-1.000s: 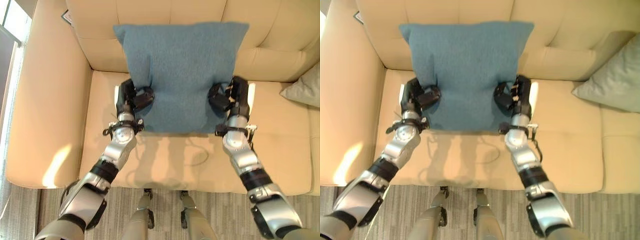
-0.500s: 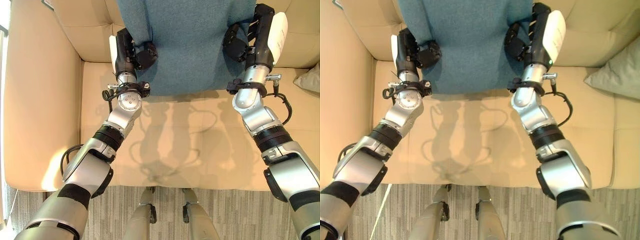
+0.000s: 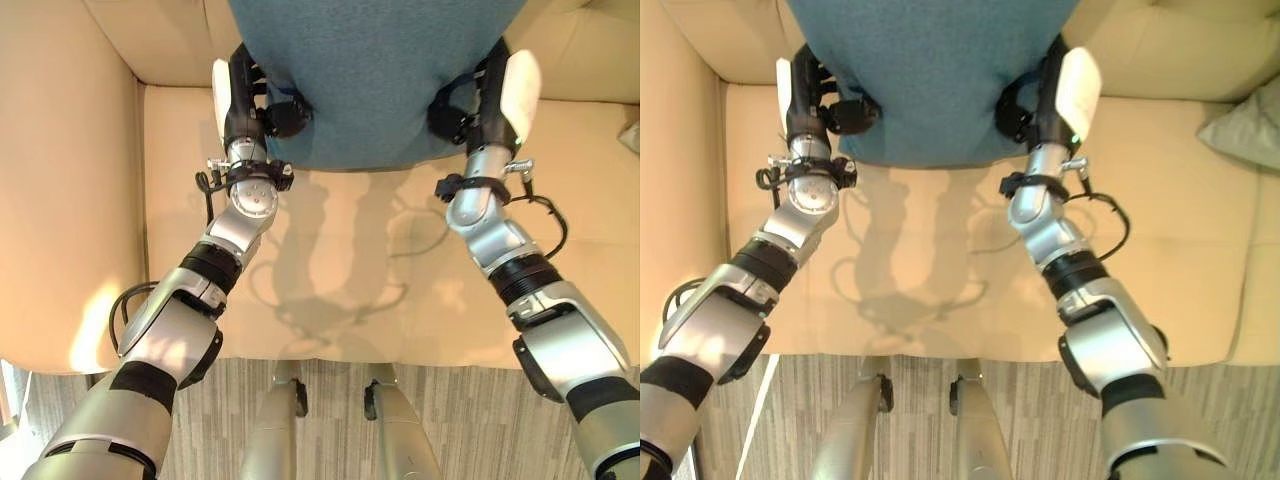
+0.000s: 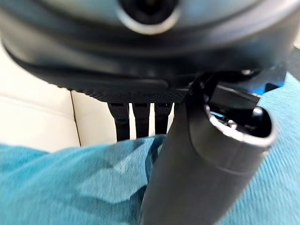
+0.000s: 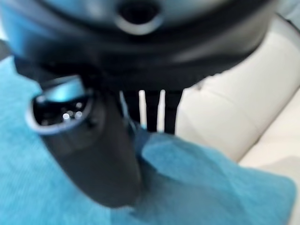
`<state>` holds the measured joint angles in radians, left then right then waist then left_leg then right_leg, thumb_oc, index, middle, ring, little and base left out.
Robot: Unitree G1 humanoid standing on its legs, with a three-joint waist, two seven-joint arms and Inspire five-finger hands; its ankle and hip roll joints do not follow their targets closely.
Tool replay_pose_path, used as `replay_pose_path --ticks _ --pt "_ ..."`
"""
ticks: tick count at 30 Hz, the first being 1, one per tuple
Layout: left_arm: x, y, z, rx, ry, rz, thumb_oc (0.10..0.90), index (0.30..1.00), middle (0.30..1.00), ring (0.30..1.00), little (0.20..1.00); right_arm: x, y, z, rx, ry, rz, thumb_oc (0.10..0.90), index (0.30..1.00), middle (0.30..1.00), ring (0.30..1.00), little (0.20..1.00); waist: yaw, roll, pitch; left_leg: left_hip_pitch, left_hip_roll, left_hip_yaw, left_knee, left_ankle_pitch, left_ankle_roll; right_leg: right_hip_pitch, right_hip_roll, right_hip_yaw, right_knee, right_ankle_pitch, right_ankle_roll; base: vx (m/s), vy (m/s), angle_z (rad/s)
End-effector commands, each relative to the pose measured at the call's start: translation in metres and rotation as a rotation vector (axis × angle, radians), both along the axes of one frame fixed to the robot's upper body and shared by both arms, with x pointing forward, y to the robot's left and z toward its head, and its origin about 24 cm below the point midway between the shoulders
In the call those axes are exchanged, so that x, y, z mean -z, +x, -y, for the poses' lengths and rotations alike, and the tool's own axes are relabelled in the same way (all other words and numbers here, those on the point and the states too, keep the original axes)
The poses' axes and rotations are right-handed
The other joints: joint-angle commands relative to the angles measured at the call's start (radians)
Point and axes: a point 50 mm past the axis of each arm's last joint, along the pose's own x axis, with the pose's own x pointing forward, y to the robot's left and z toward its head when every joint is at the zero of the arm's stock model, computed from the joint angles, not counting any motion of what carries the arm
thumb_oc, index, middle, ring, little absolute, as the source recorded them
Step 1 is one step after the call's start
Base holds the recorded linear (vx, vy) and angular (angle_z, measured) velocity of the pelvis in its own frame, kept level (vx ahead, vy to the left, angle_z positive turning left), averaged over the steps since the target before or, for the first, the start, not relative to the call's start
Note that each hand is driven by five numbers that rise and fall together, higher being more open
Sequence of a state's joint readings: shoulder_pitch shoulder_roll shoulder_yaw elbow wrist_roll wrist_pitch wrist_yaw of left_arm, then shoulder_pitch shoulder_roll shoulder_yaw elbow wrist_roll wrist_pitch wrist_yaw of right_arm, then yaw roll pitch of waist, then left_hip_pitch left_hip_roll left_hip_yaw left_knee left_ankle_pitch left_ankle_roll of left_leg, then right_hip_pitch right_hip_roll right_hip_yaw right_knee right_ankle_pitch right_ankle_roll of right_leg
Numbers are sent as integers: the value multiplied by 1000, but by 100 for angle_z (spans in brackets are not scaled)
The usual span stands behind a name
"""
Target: Pick up all the scattered cushions and arrange them neatly on the sofa.
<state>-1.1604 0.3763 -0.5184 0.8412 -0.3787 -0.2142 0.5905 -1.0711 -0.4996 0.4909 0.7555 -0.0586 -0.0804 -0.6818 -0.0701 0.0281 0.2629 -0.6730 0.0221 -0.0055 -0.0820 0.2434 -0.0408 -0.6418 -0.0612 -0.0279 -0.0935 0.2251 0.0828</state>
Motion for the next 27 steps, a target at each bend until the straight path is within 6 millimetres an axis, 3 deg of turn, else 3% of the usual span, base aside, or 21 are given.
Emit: replay_pose_path --ticks 1,8,9,10,13,15,16,18,19,20,21,22,25,27 --pt "-51 -20 38 173 71 281 800 900 900 900 900 -27 -10 -50 -227 -51 144 800 900 900 900 900 13 -9 -84 25 4 35 -5 -77 -68 38 -44 -35 6 -94 86 0 0 0" --pt "-4 -23 1 121 16 183 800 900 900 900 900 17 -23 -13 -197 24 64 800 900 900 900 900 12 -15 -103 79 8 34 -5 -90 -71 94 -46 -49 6 -106 86 8 -5 0" --pt "20 -27 -16 97 -9 133 800 900 900 900 900 41 -31 6 -176 72 8 800 900 900 900 900 13 -18 -111 115 11 35 -5 -103 -72 133 -47 -55 6 -118 85 39 -26 1" --pt "20 -28 -16 97 -9 131 800 900 900 900 900 41 -32 6 -176 73 7 800 900 900 900 900 13 -18 -112 113 11 35 -5 -99 -71 131 -47 -55 6 -114 85 54 -32 3" --pt "63 -41 -35 80 -87 39 800 900 900 900 900 85 -50 35 -124 104 -112 800 900 900 900 900 14 -22 -122 171 15 35 -5 -117 -72 194 -47 -68 6 -130 82 75 -46 9" --pt "124 -71 -57 60 -148 -112 800 900 900 900 900 142 -88 71 -36 141 -285 800 900 900 900 900 13 -25 -136 251 26 39 -5 -135 -70 281 -47 -83 6 -154 77 126 -73 20" --pt "125 -72 -57 60 -148 -113 800 900 900 900 900 142 -89 71 -36 141 -287 800 900 900 900 900 13 -25 -137 249 26 39 -5 -131 -70 279 -48 -83 6 -151 77 101 -61 13" --pt "155 -89 -70 35 -179 -202 800 900 900 900 900 168 -108 85 8 148 -382 800 900 900 900 900 14 -27 -148 283 33 39 -5 -137 -68 314 -45 -90 6 -160 74 81 -76 4" --pt "185 -110 -82 2 -193 -305 800 900 900 900 900 193 -127 94 40 174 -476 800 900 900 900 900 15 -29 -158 322 37 39 -5 -143 -66 357 -39 -96 6 -173 68 86 -84 3" --pt "186 -110 -82 2 -192 -308 800 900 900 900 900 194 -128 94 40 174 -479 800 900 900 900 900 15 -29 -157 326 37 39 -5 -144 -66 361 -39 -97 6 -174 68 116 -95 4" --pt "212 -130 -91 -28 -211 -403 800 900 900 900 900 213 -145 98 54 174 -568 800 900 900 900 900 19 -29 -166 361 41 40 -5 -149 -63 395 -33 -102 6 -184 64 56 -42 2" --pt "213 -131 -91 -28 -212 -405 800 900 900 900 900 214 -146 99 54 173 -570 800 900 900 900 900 19 -29 -166 364 41 40 -5 -150 -63 398 -33 -102 6 -185 64 59 -68 1" --pt "248 -157 -96 -52 -249 -546 800 900 900 900 900 239 -165 97 45 213 -682 800 900 900 900 900 24 -32 -173 411 46 40 -5 -153 -59 448 -24 -110 6 -198 57 26 -56 0" --pt "257 -165 -96 -55 -255 -587 800 900 900 900 900 246 -171 98 47 225 -716 800 900 900 900 900 25 -34 -175 426 48 38 -5 -153 -58 464 -21 -112 6 -202 55 4 -87 5"
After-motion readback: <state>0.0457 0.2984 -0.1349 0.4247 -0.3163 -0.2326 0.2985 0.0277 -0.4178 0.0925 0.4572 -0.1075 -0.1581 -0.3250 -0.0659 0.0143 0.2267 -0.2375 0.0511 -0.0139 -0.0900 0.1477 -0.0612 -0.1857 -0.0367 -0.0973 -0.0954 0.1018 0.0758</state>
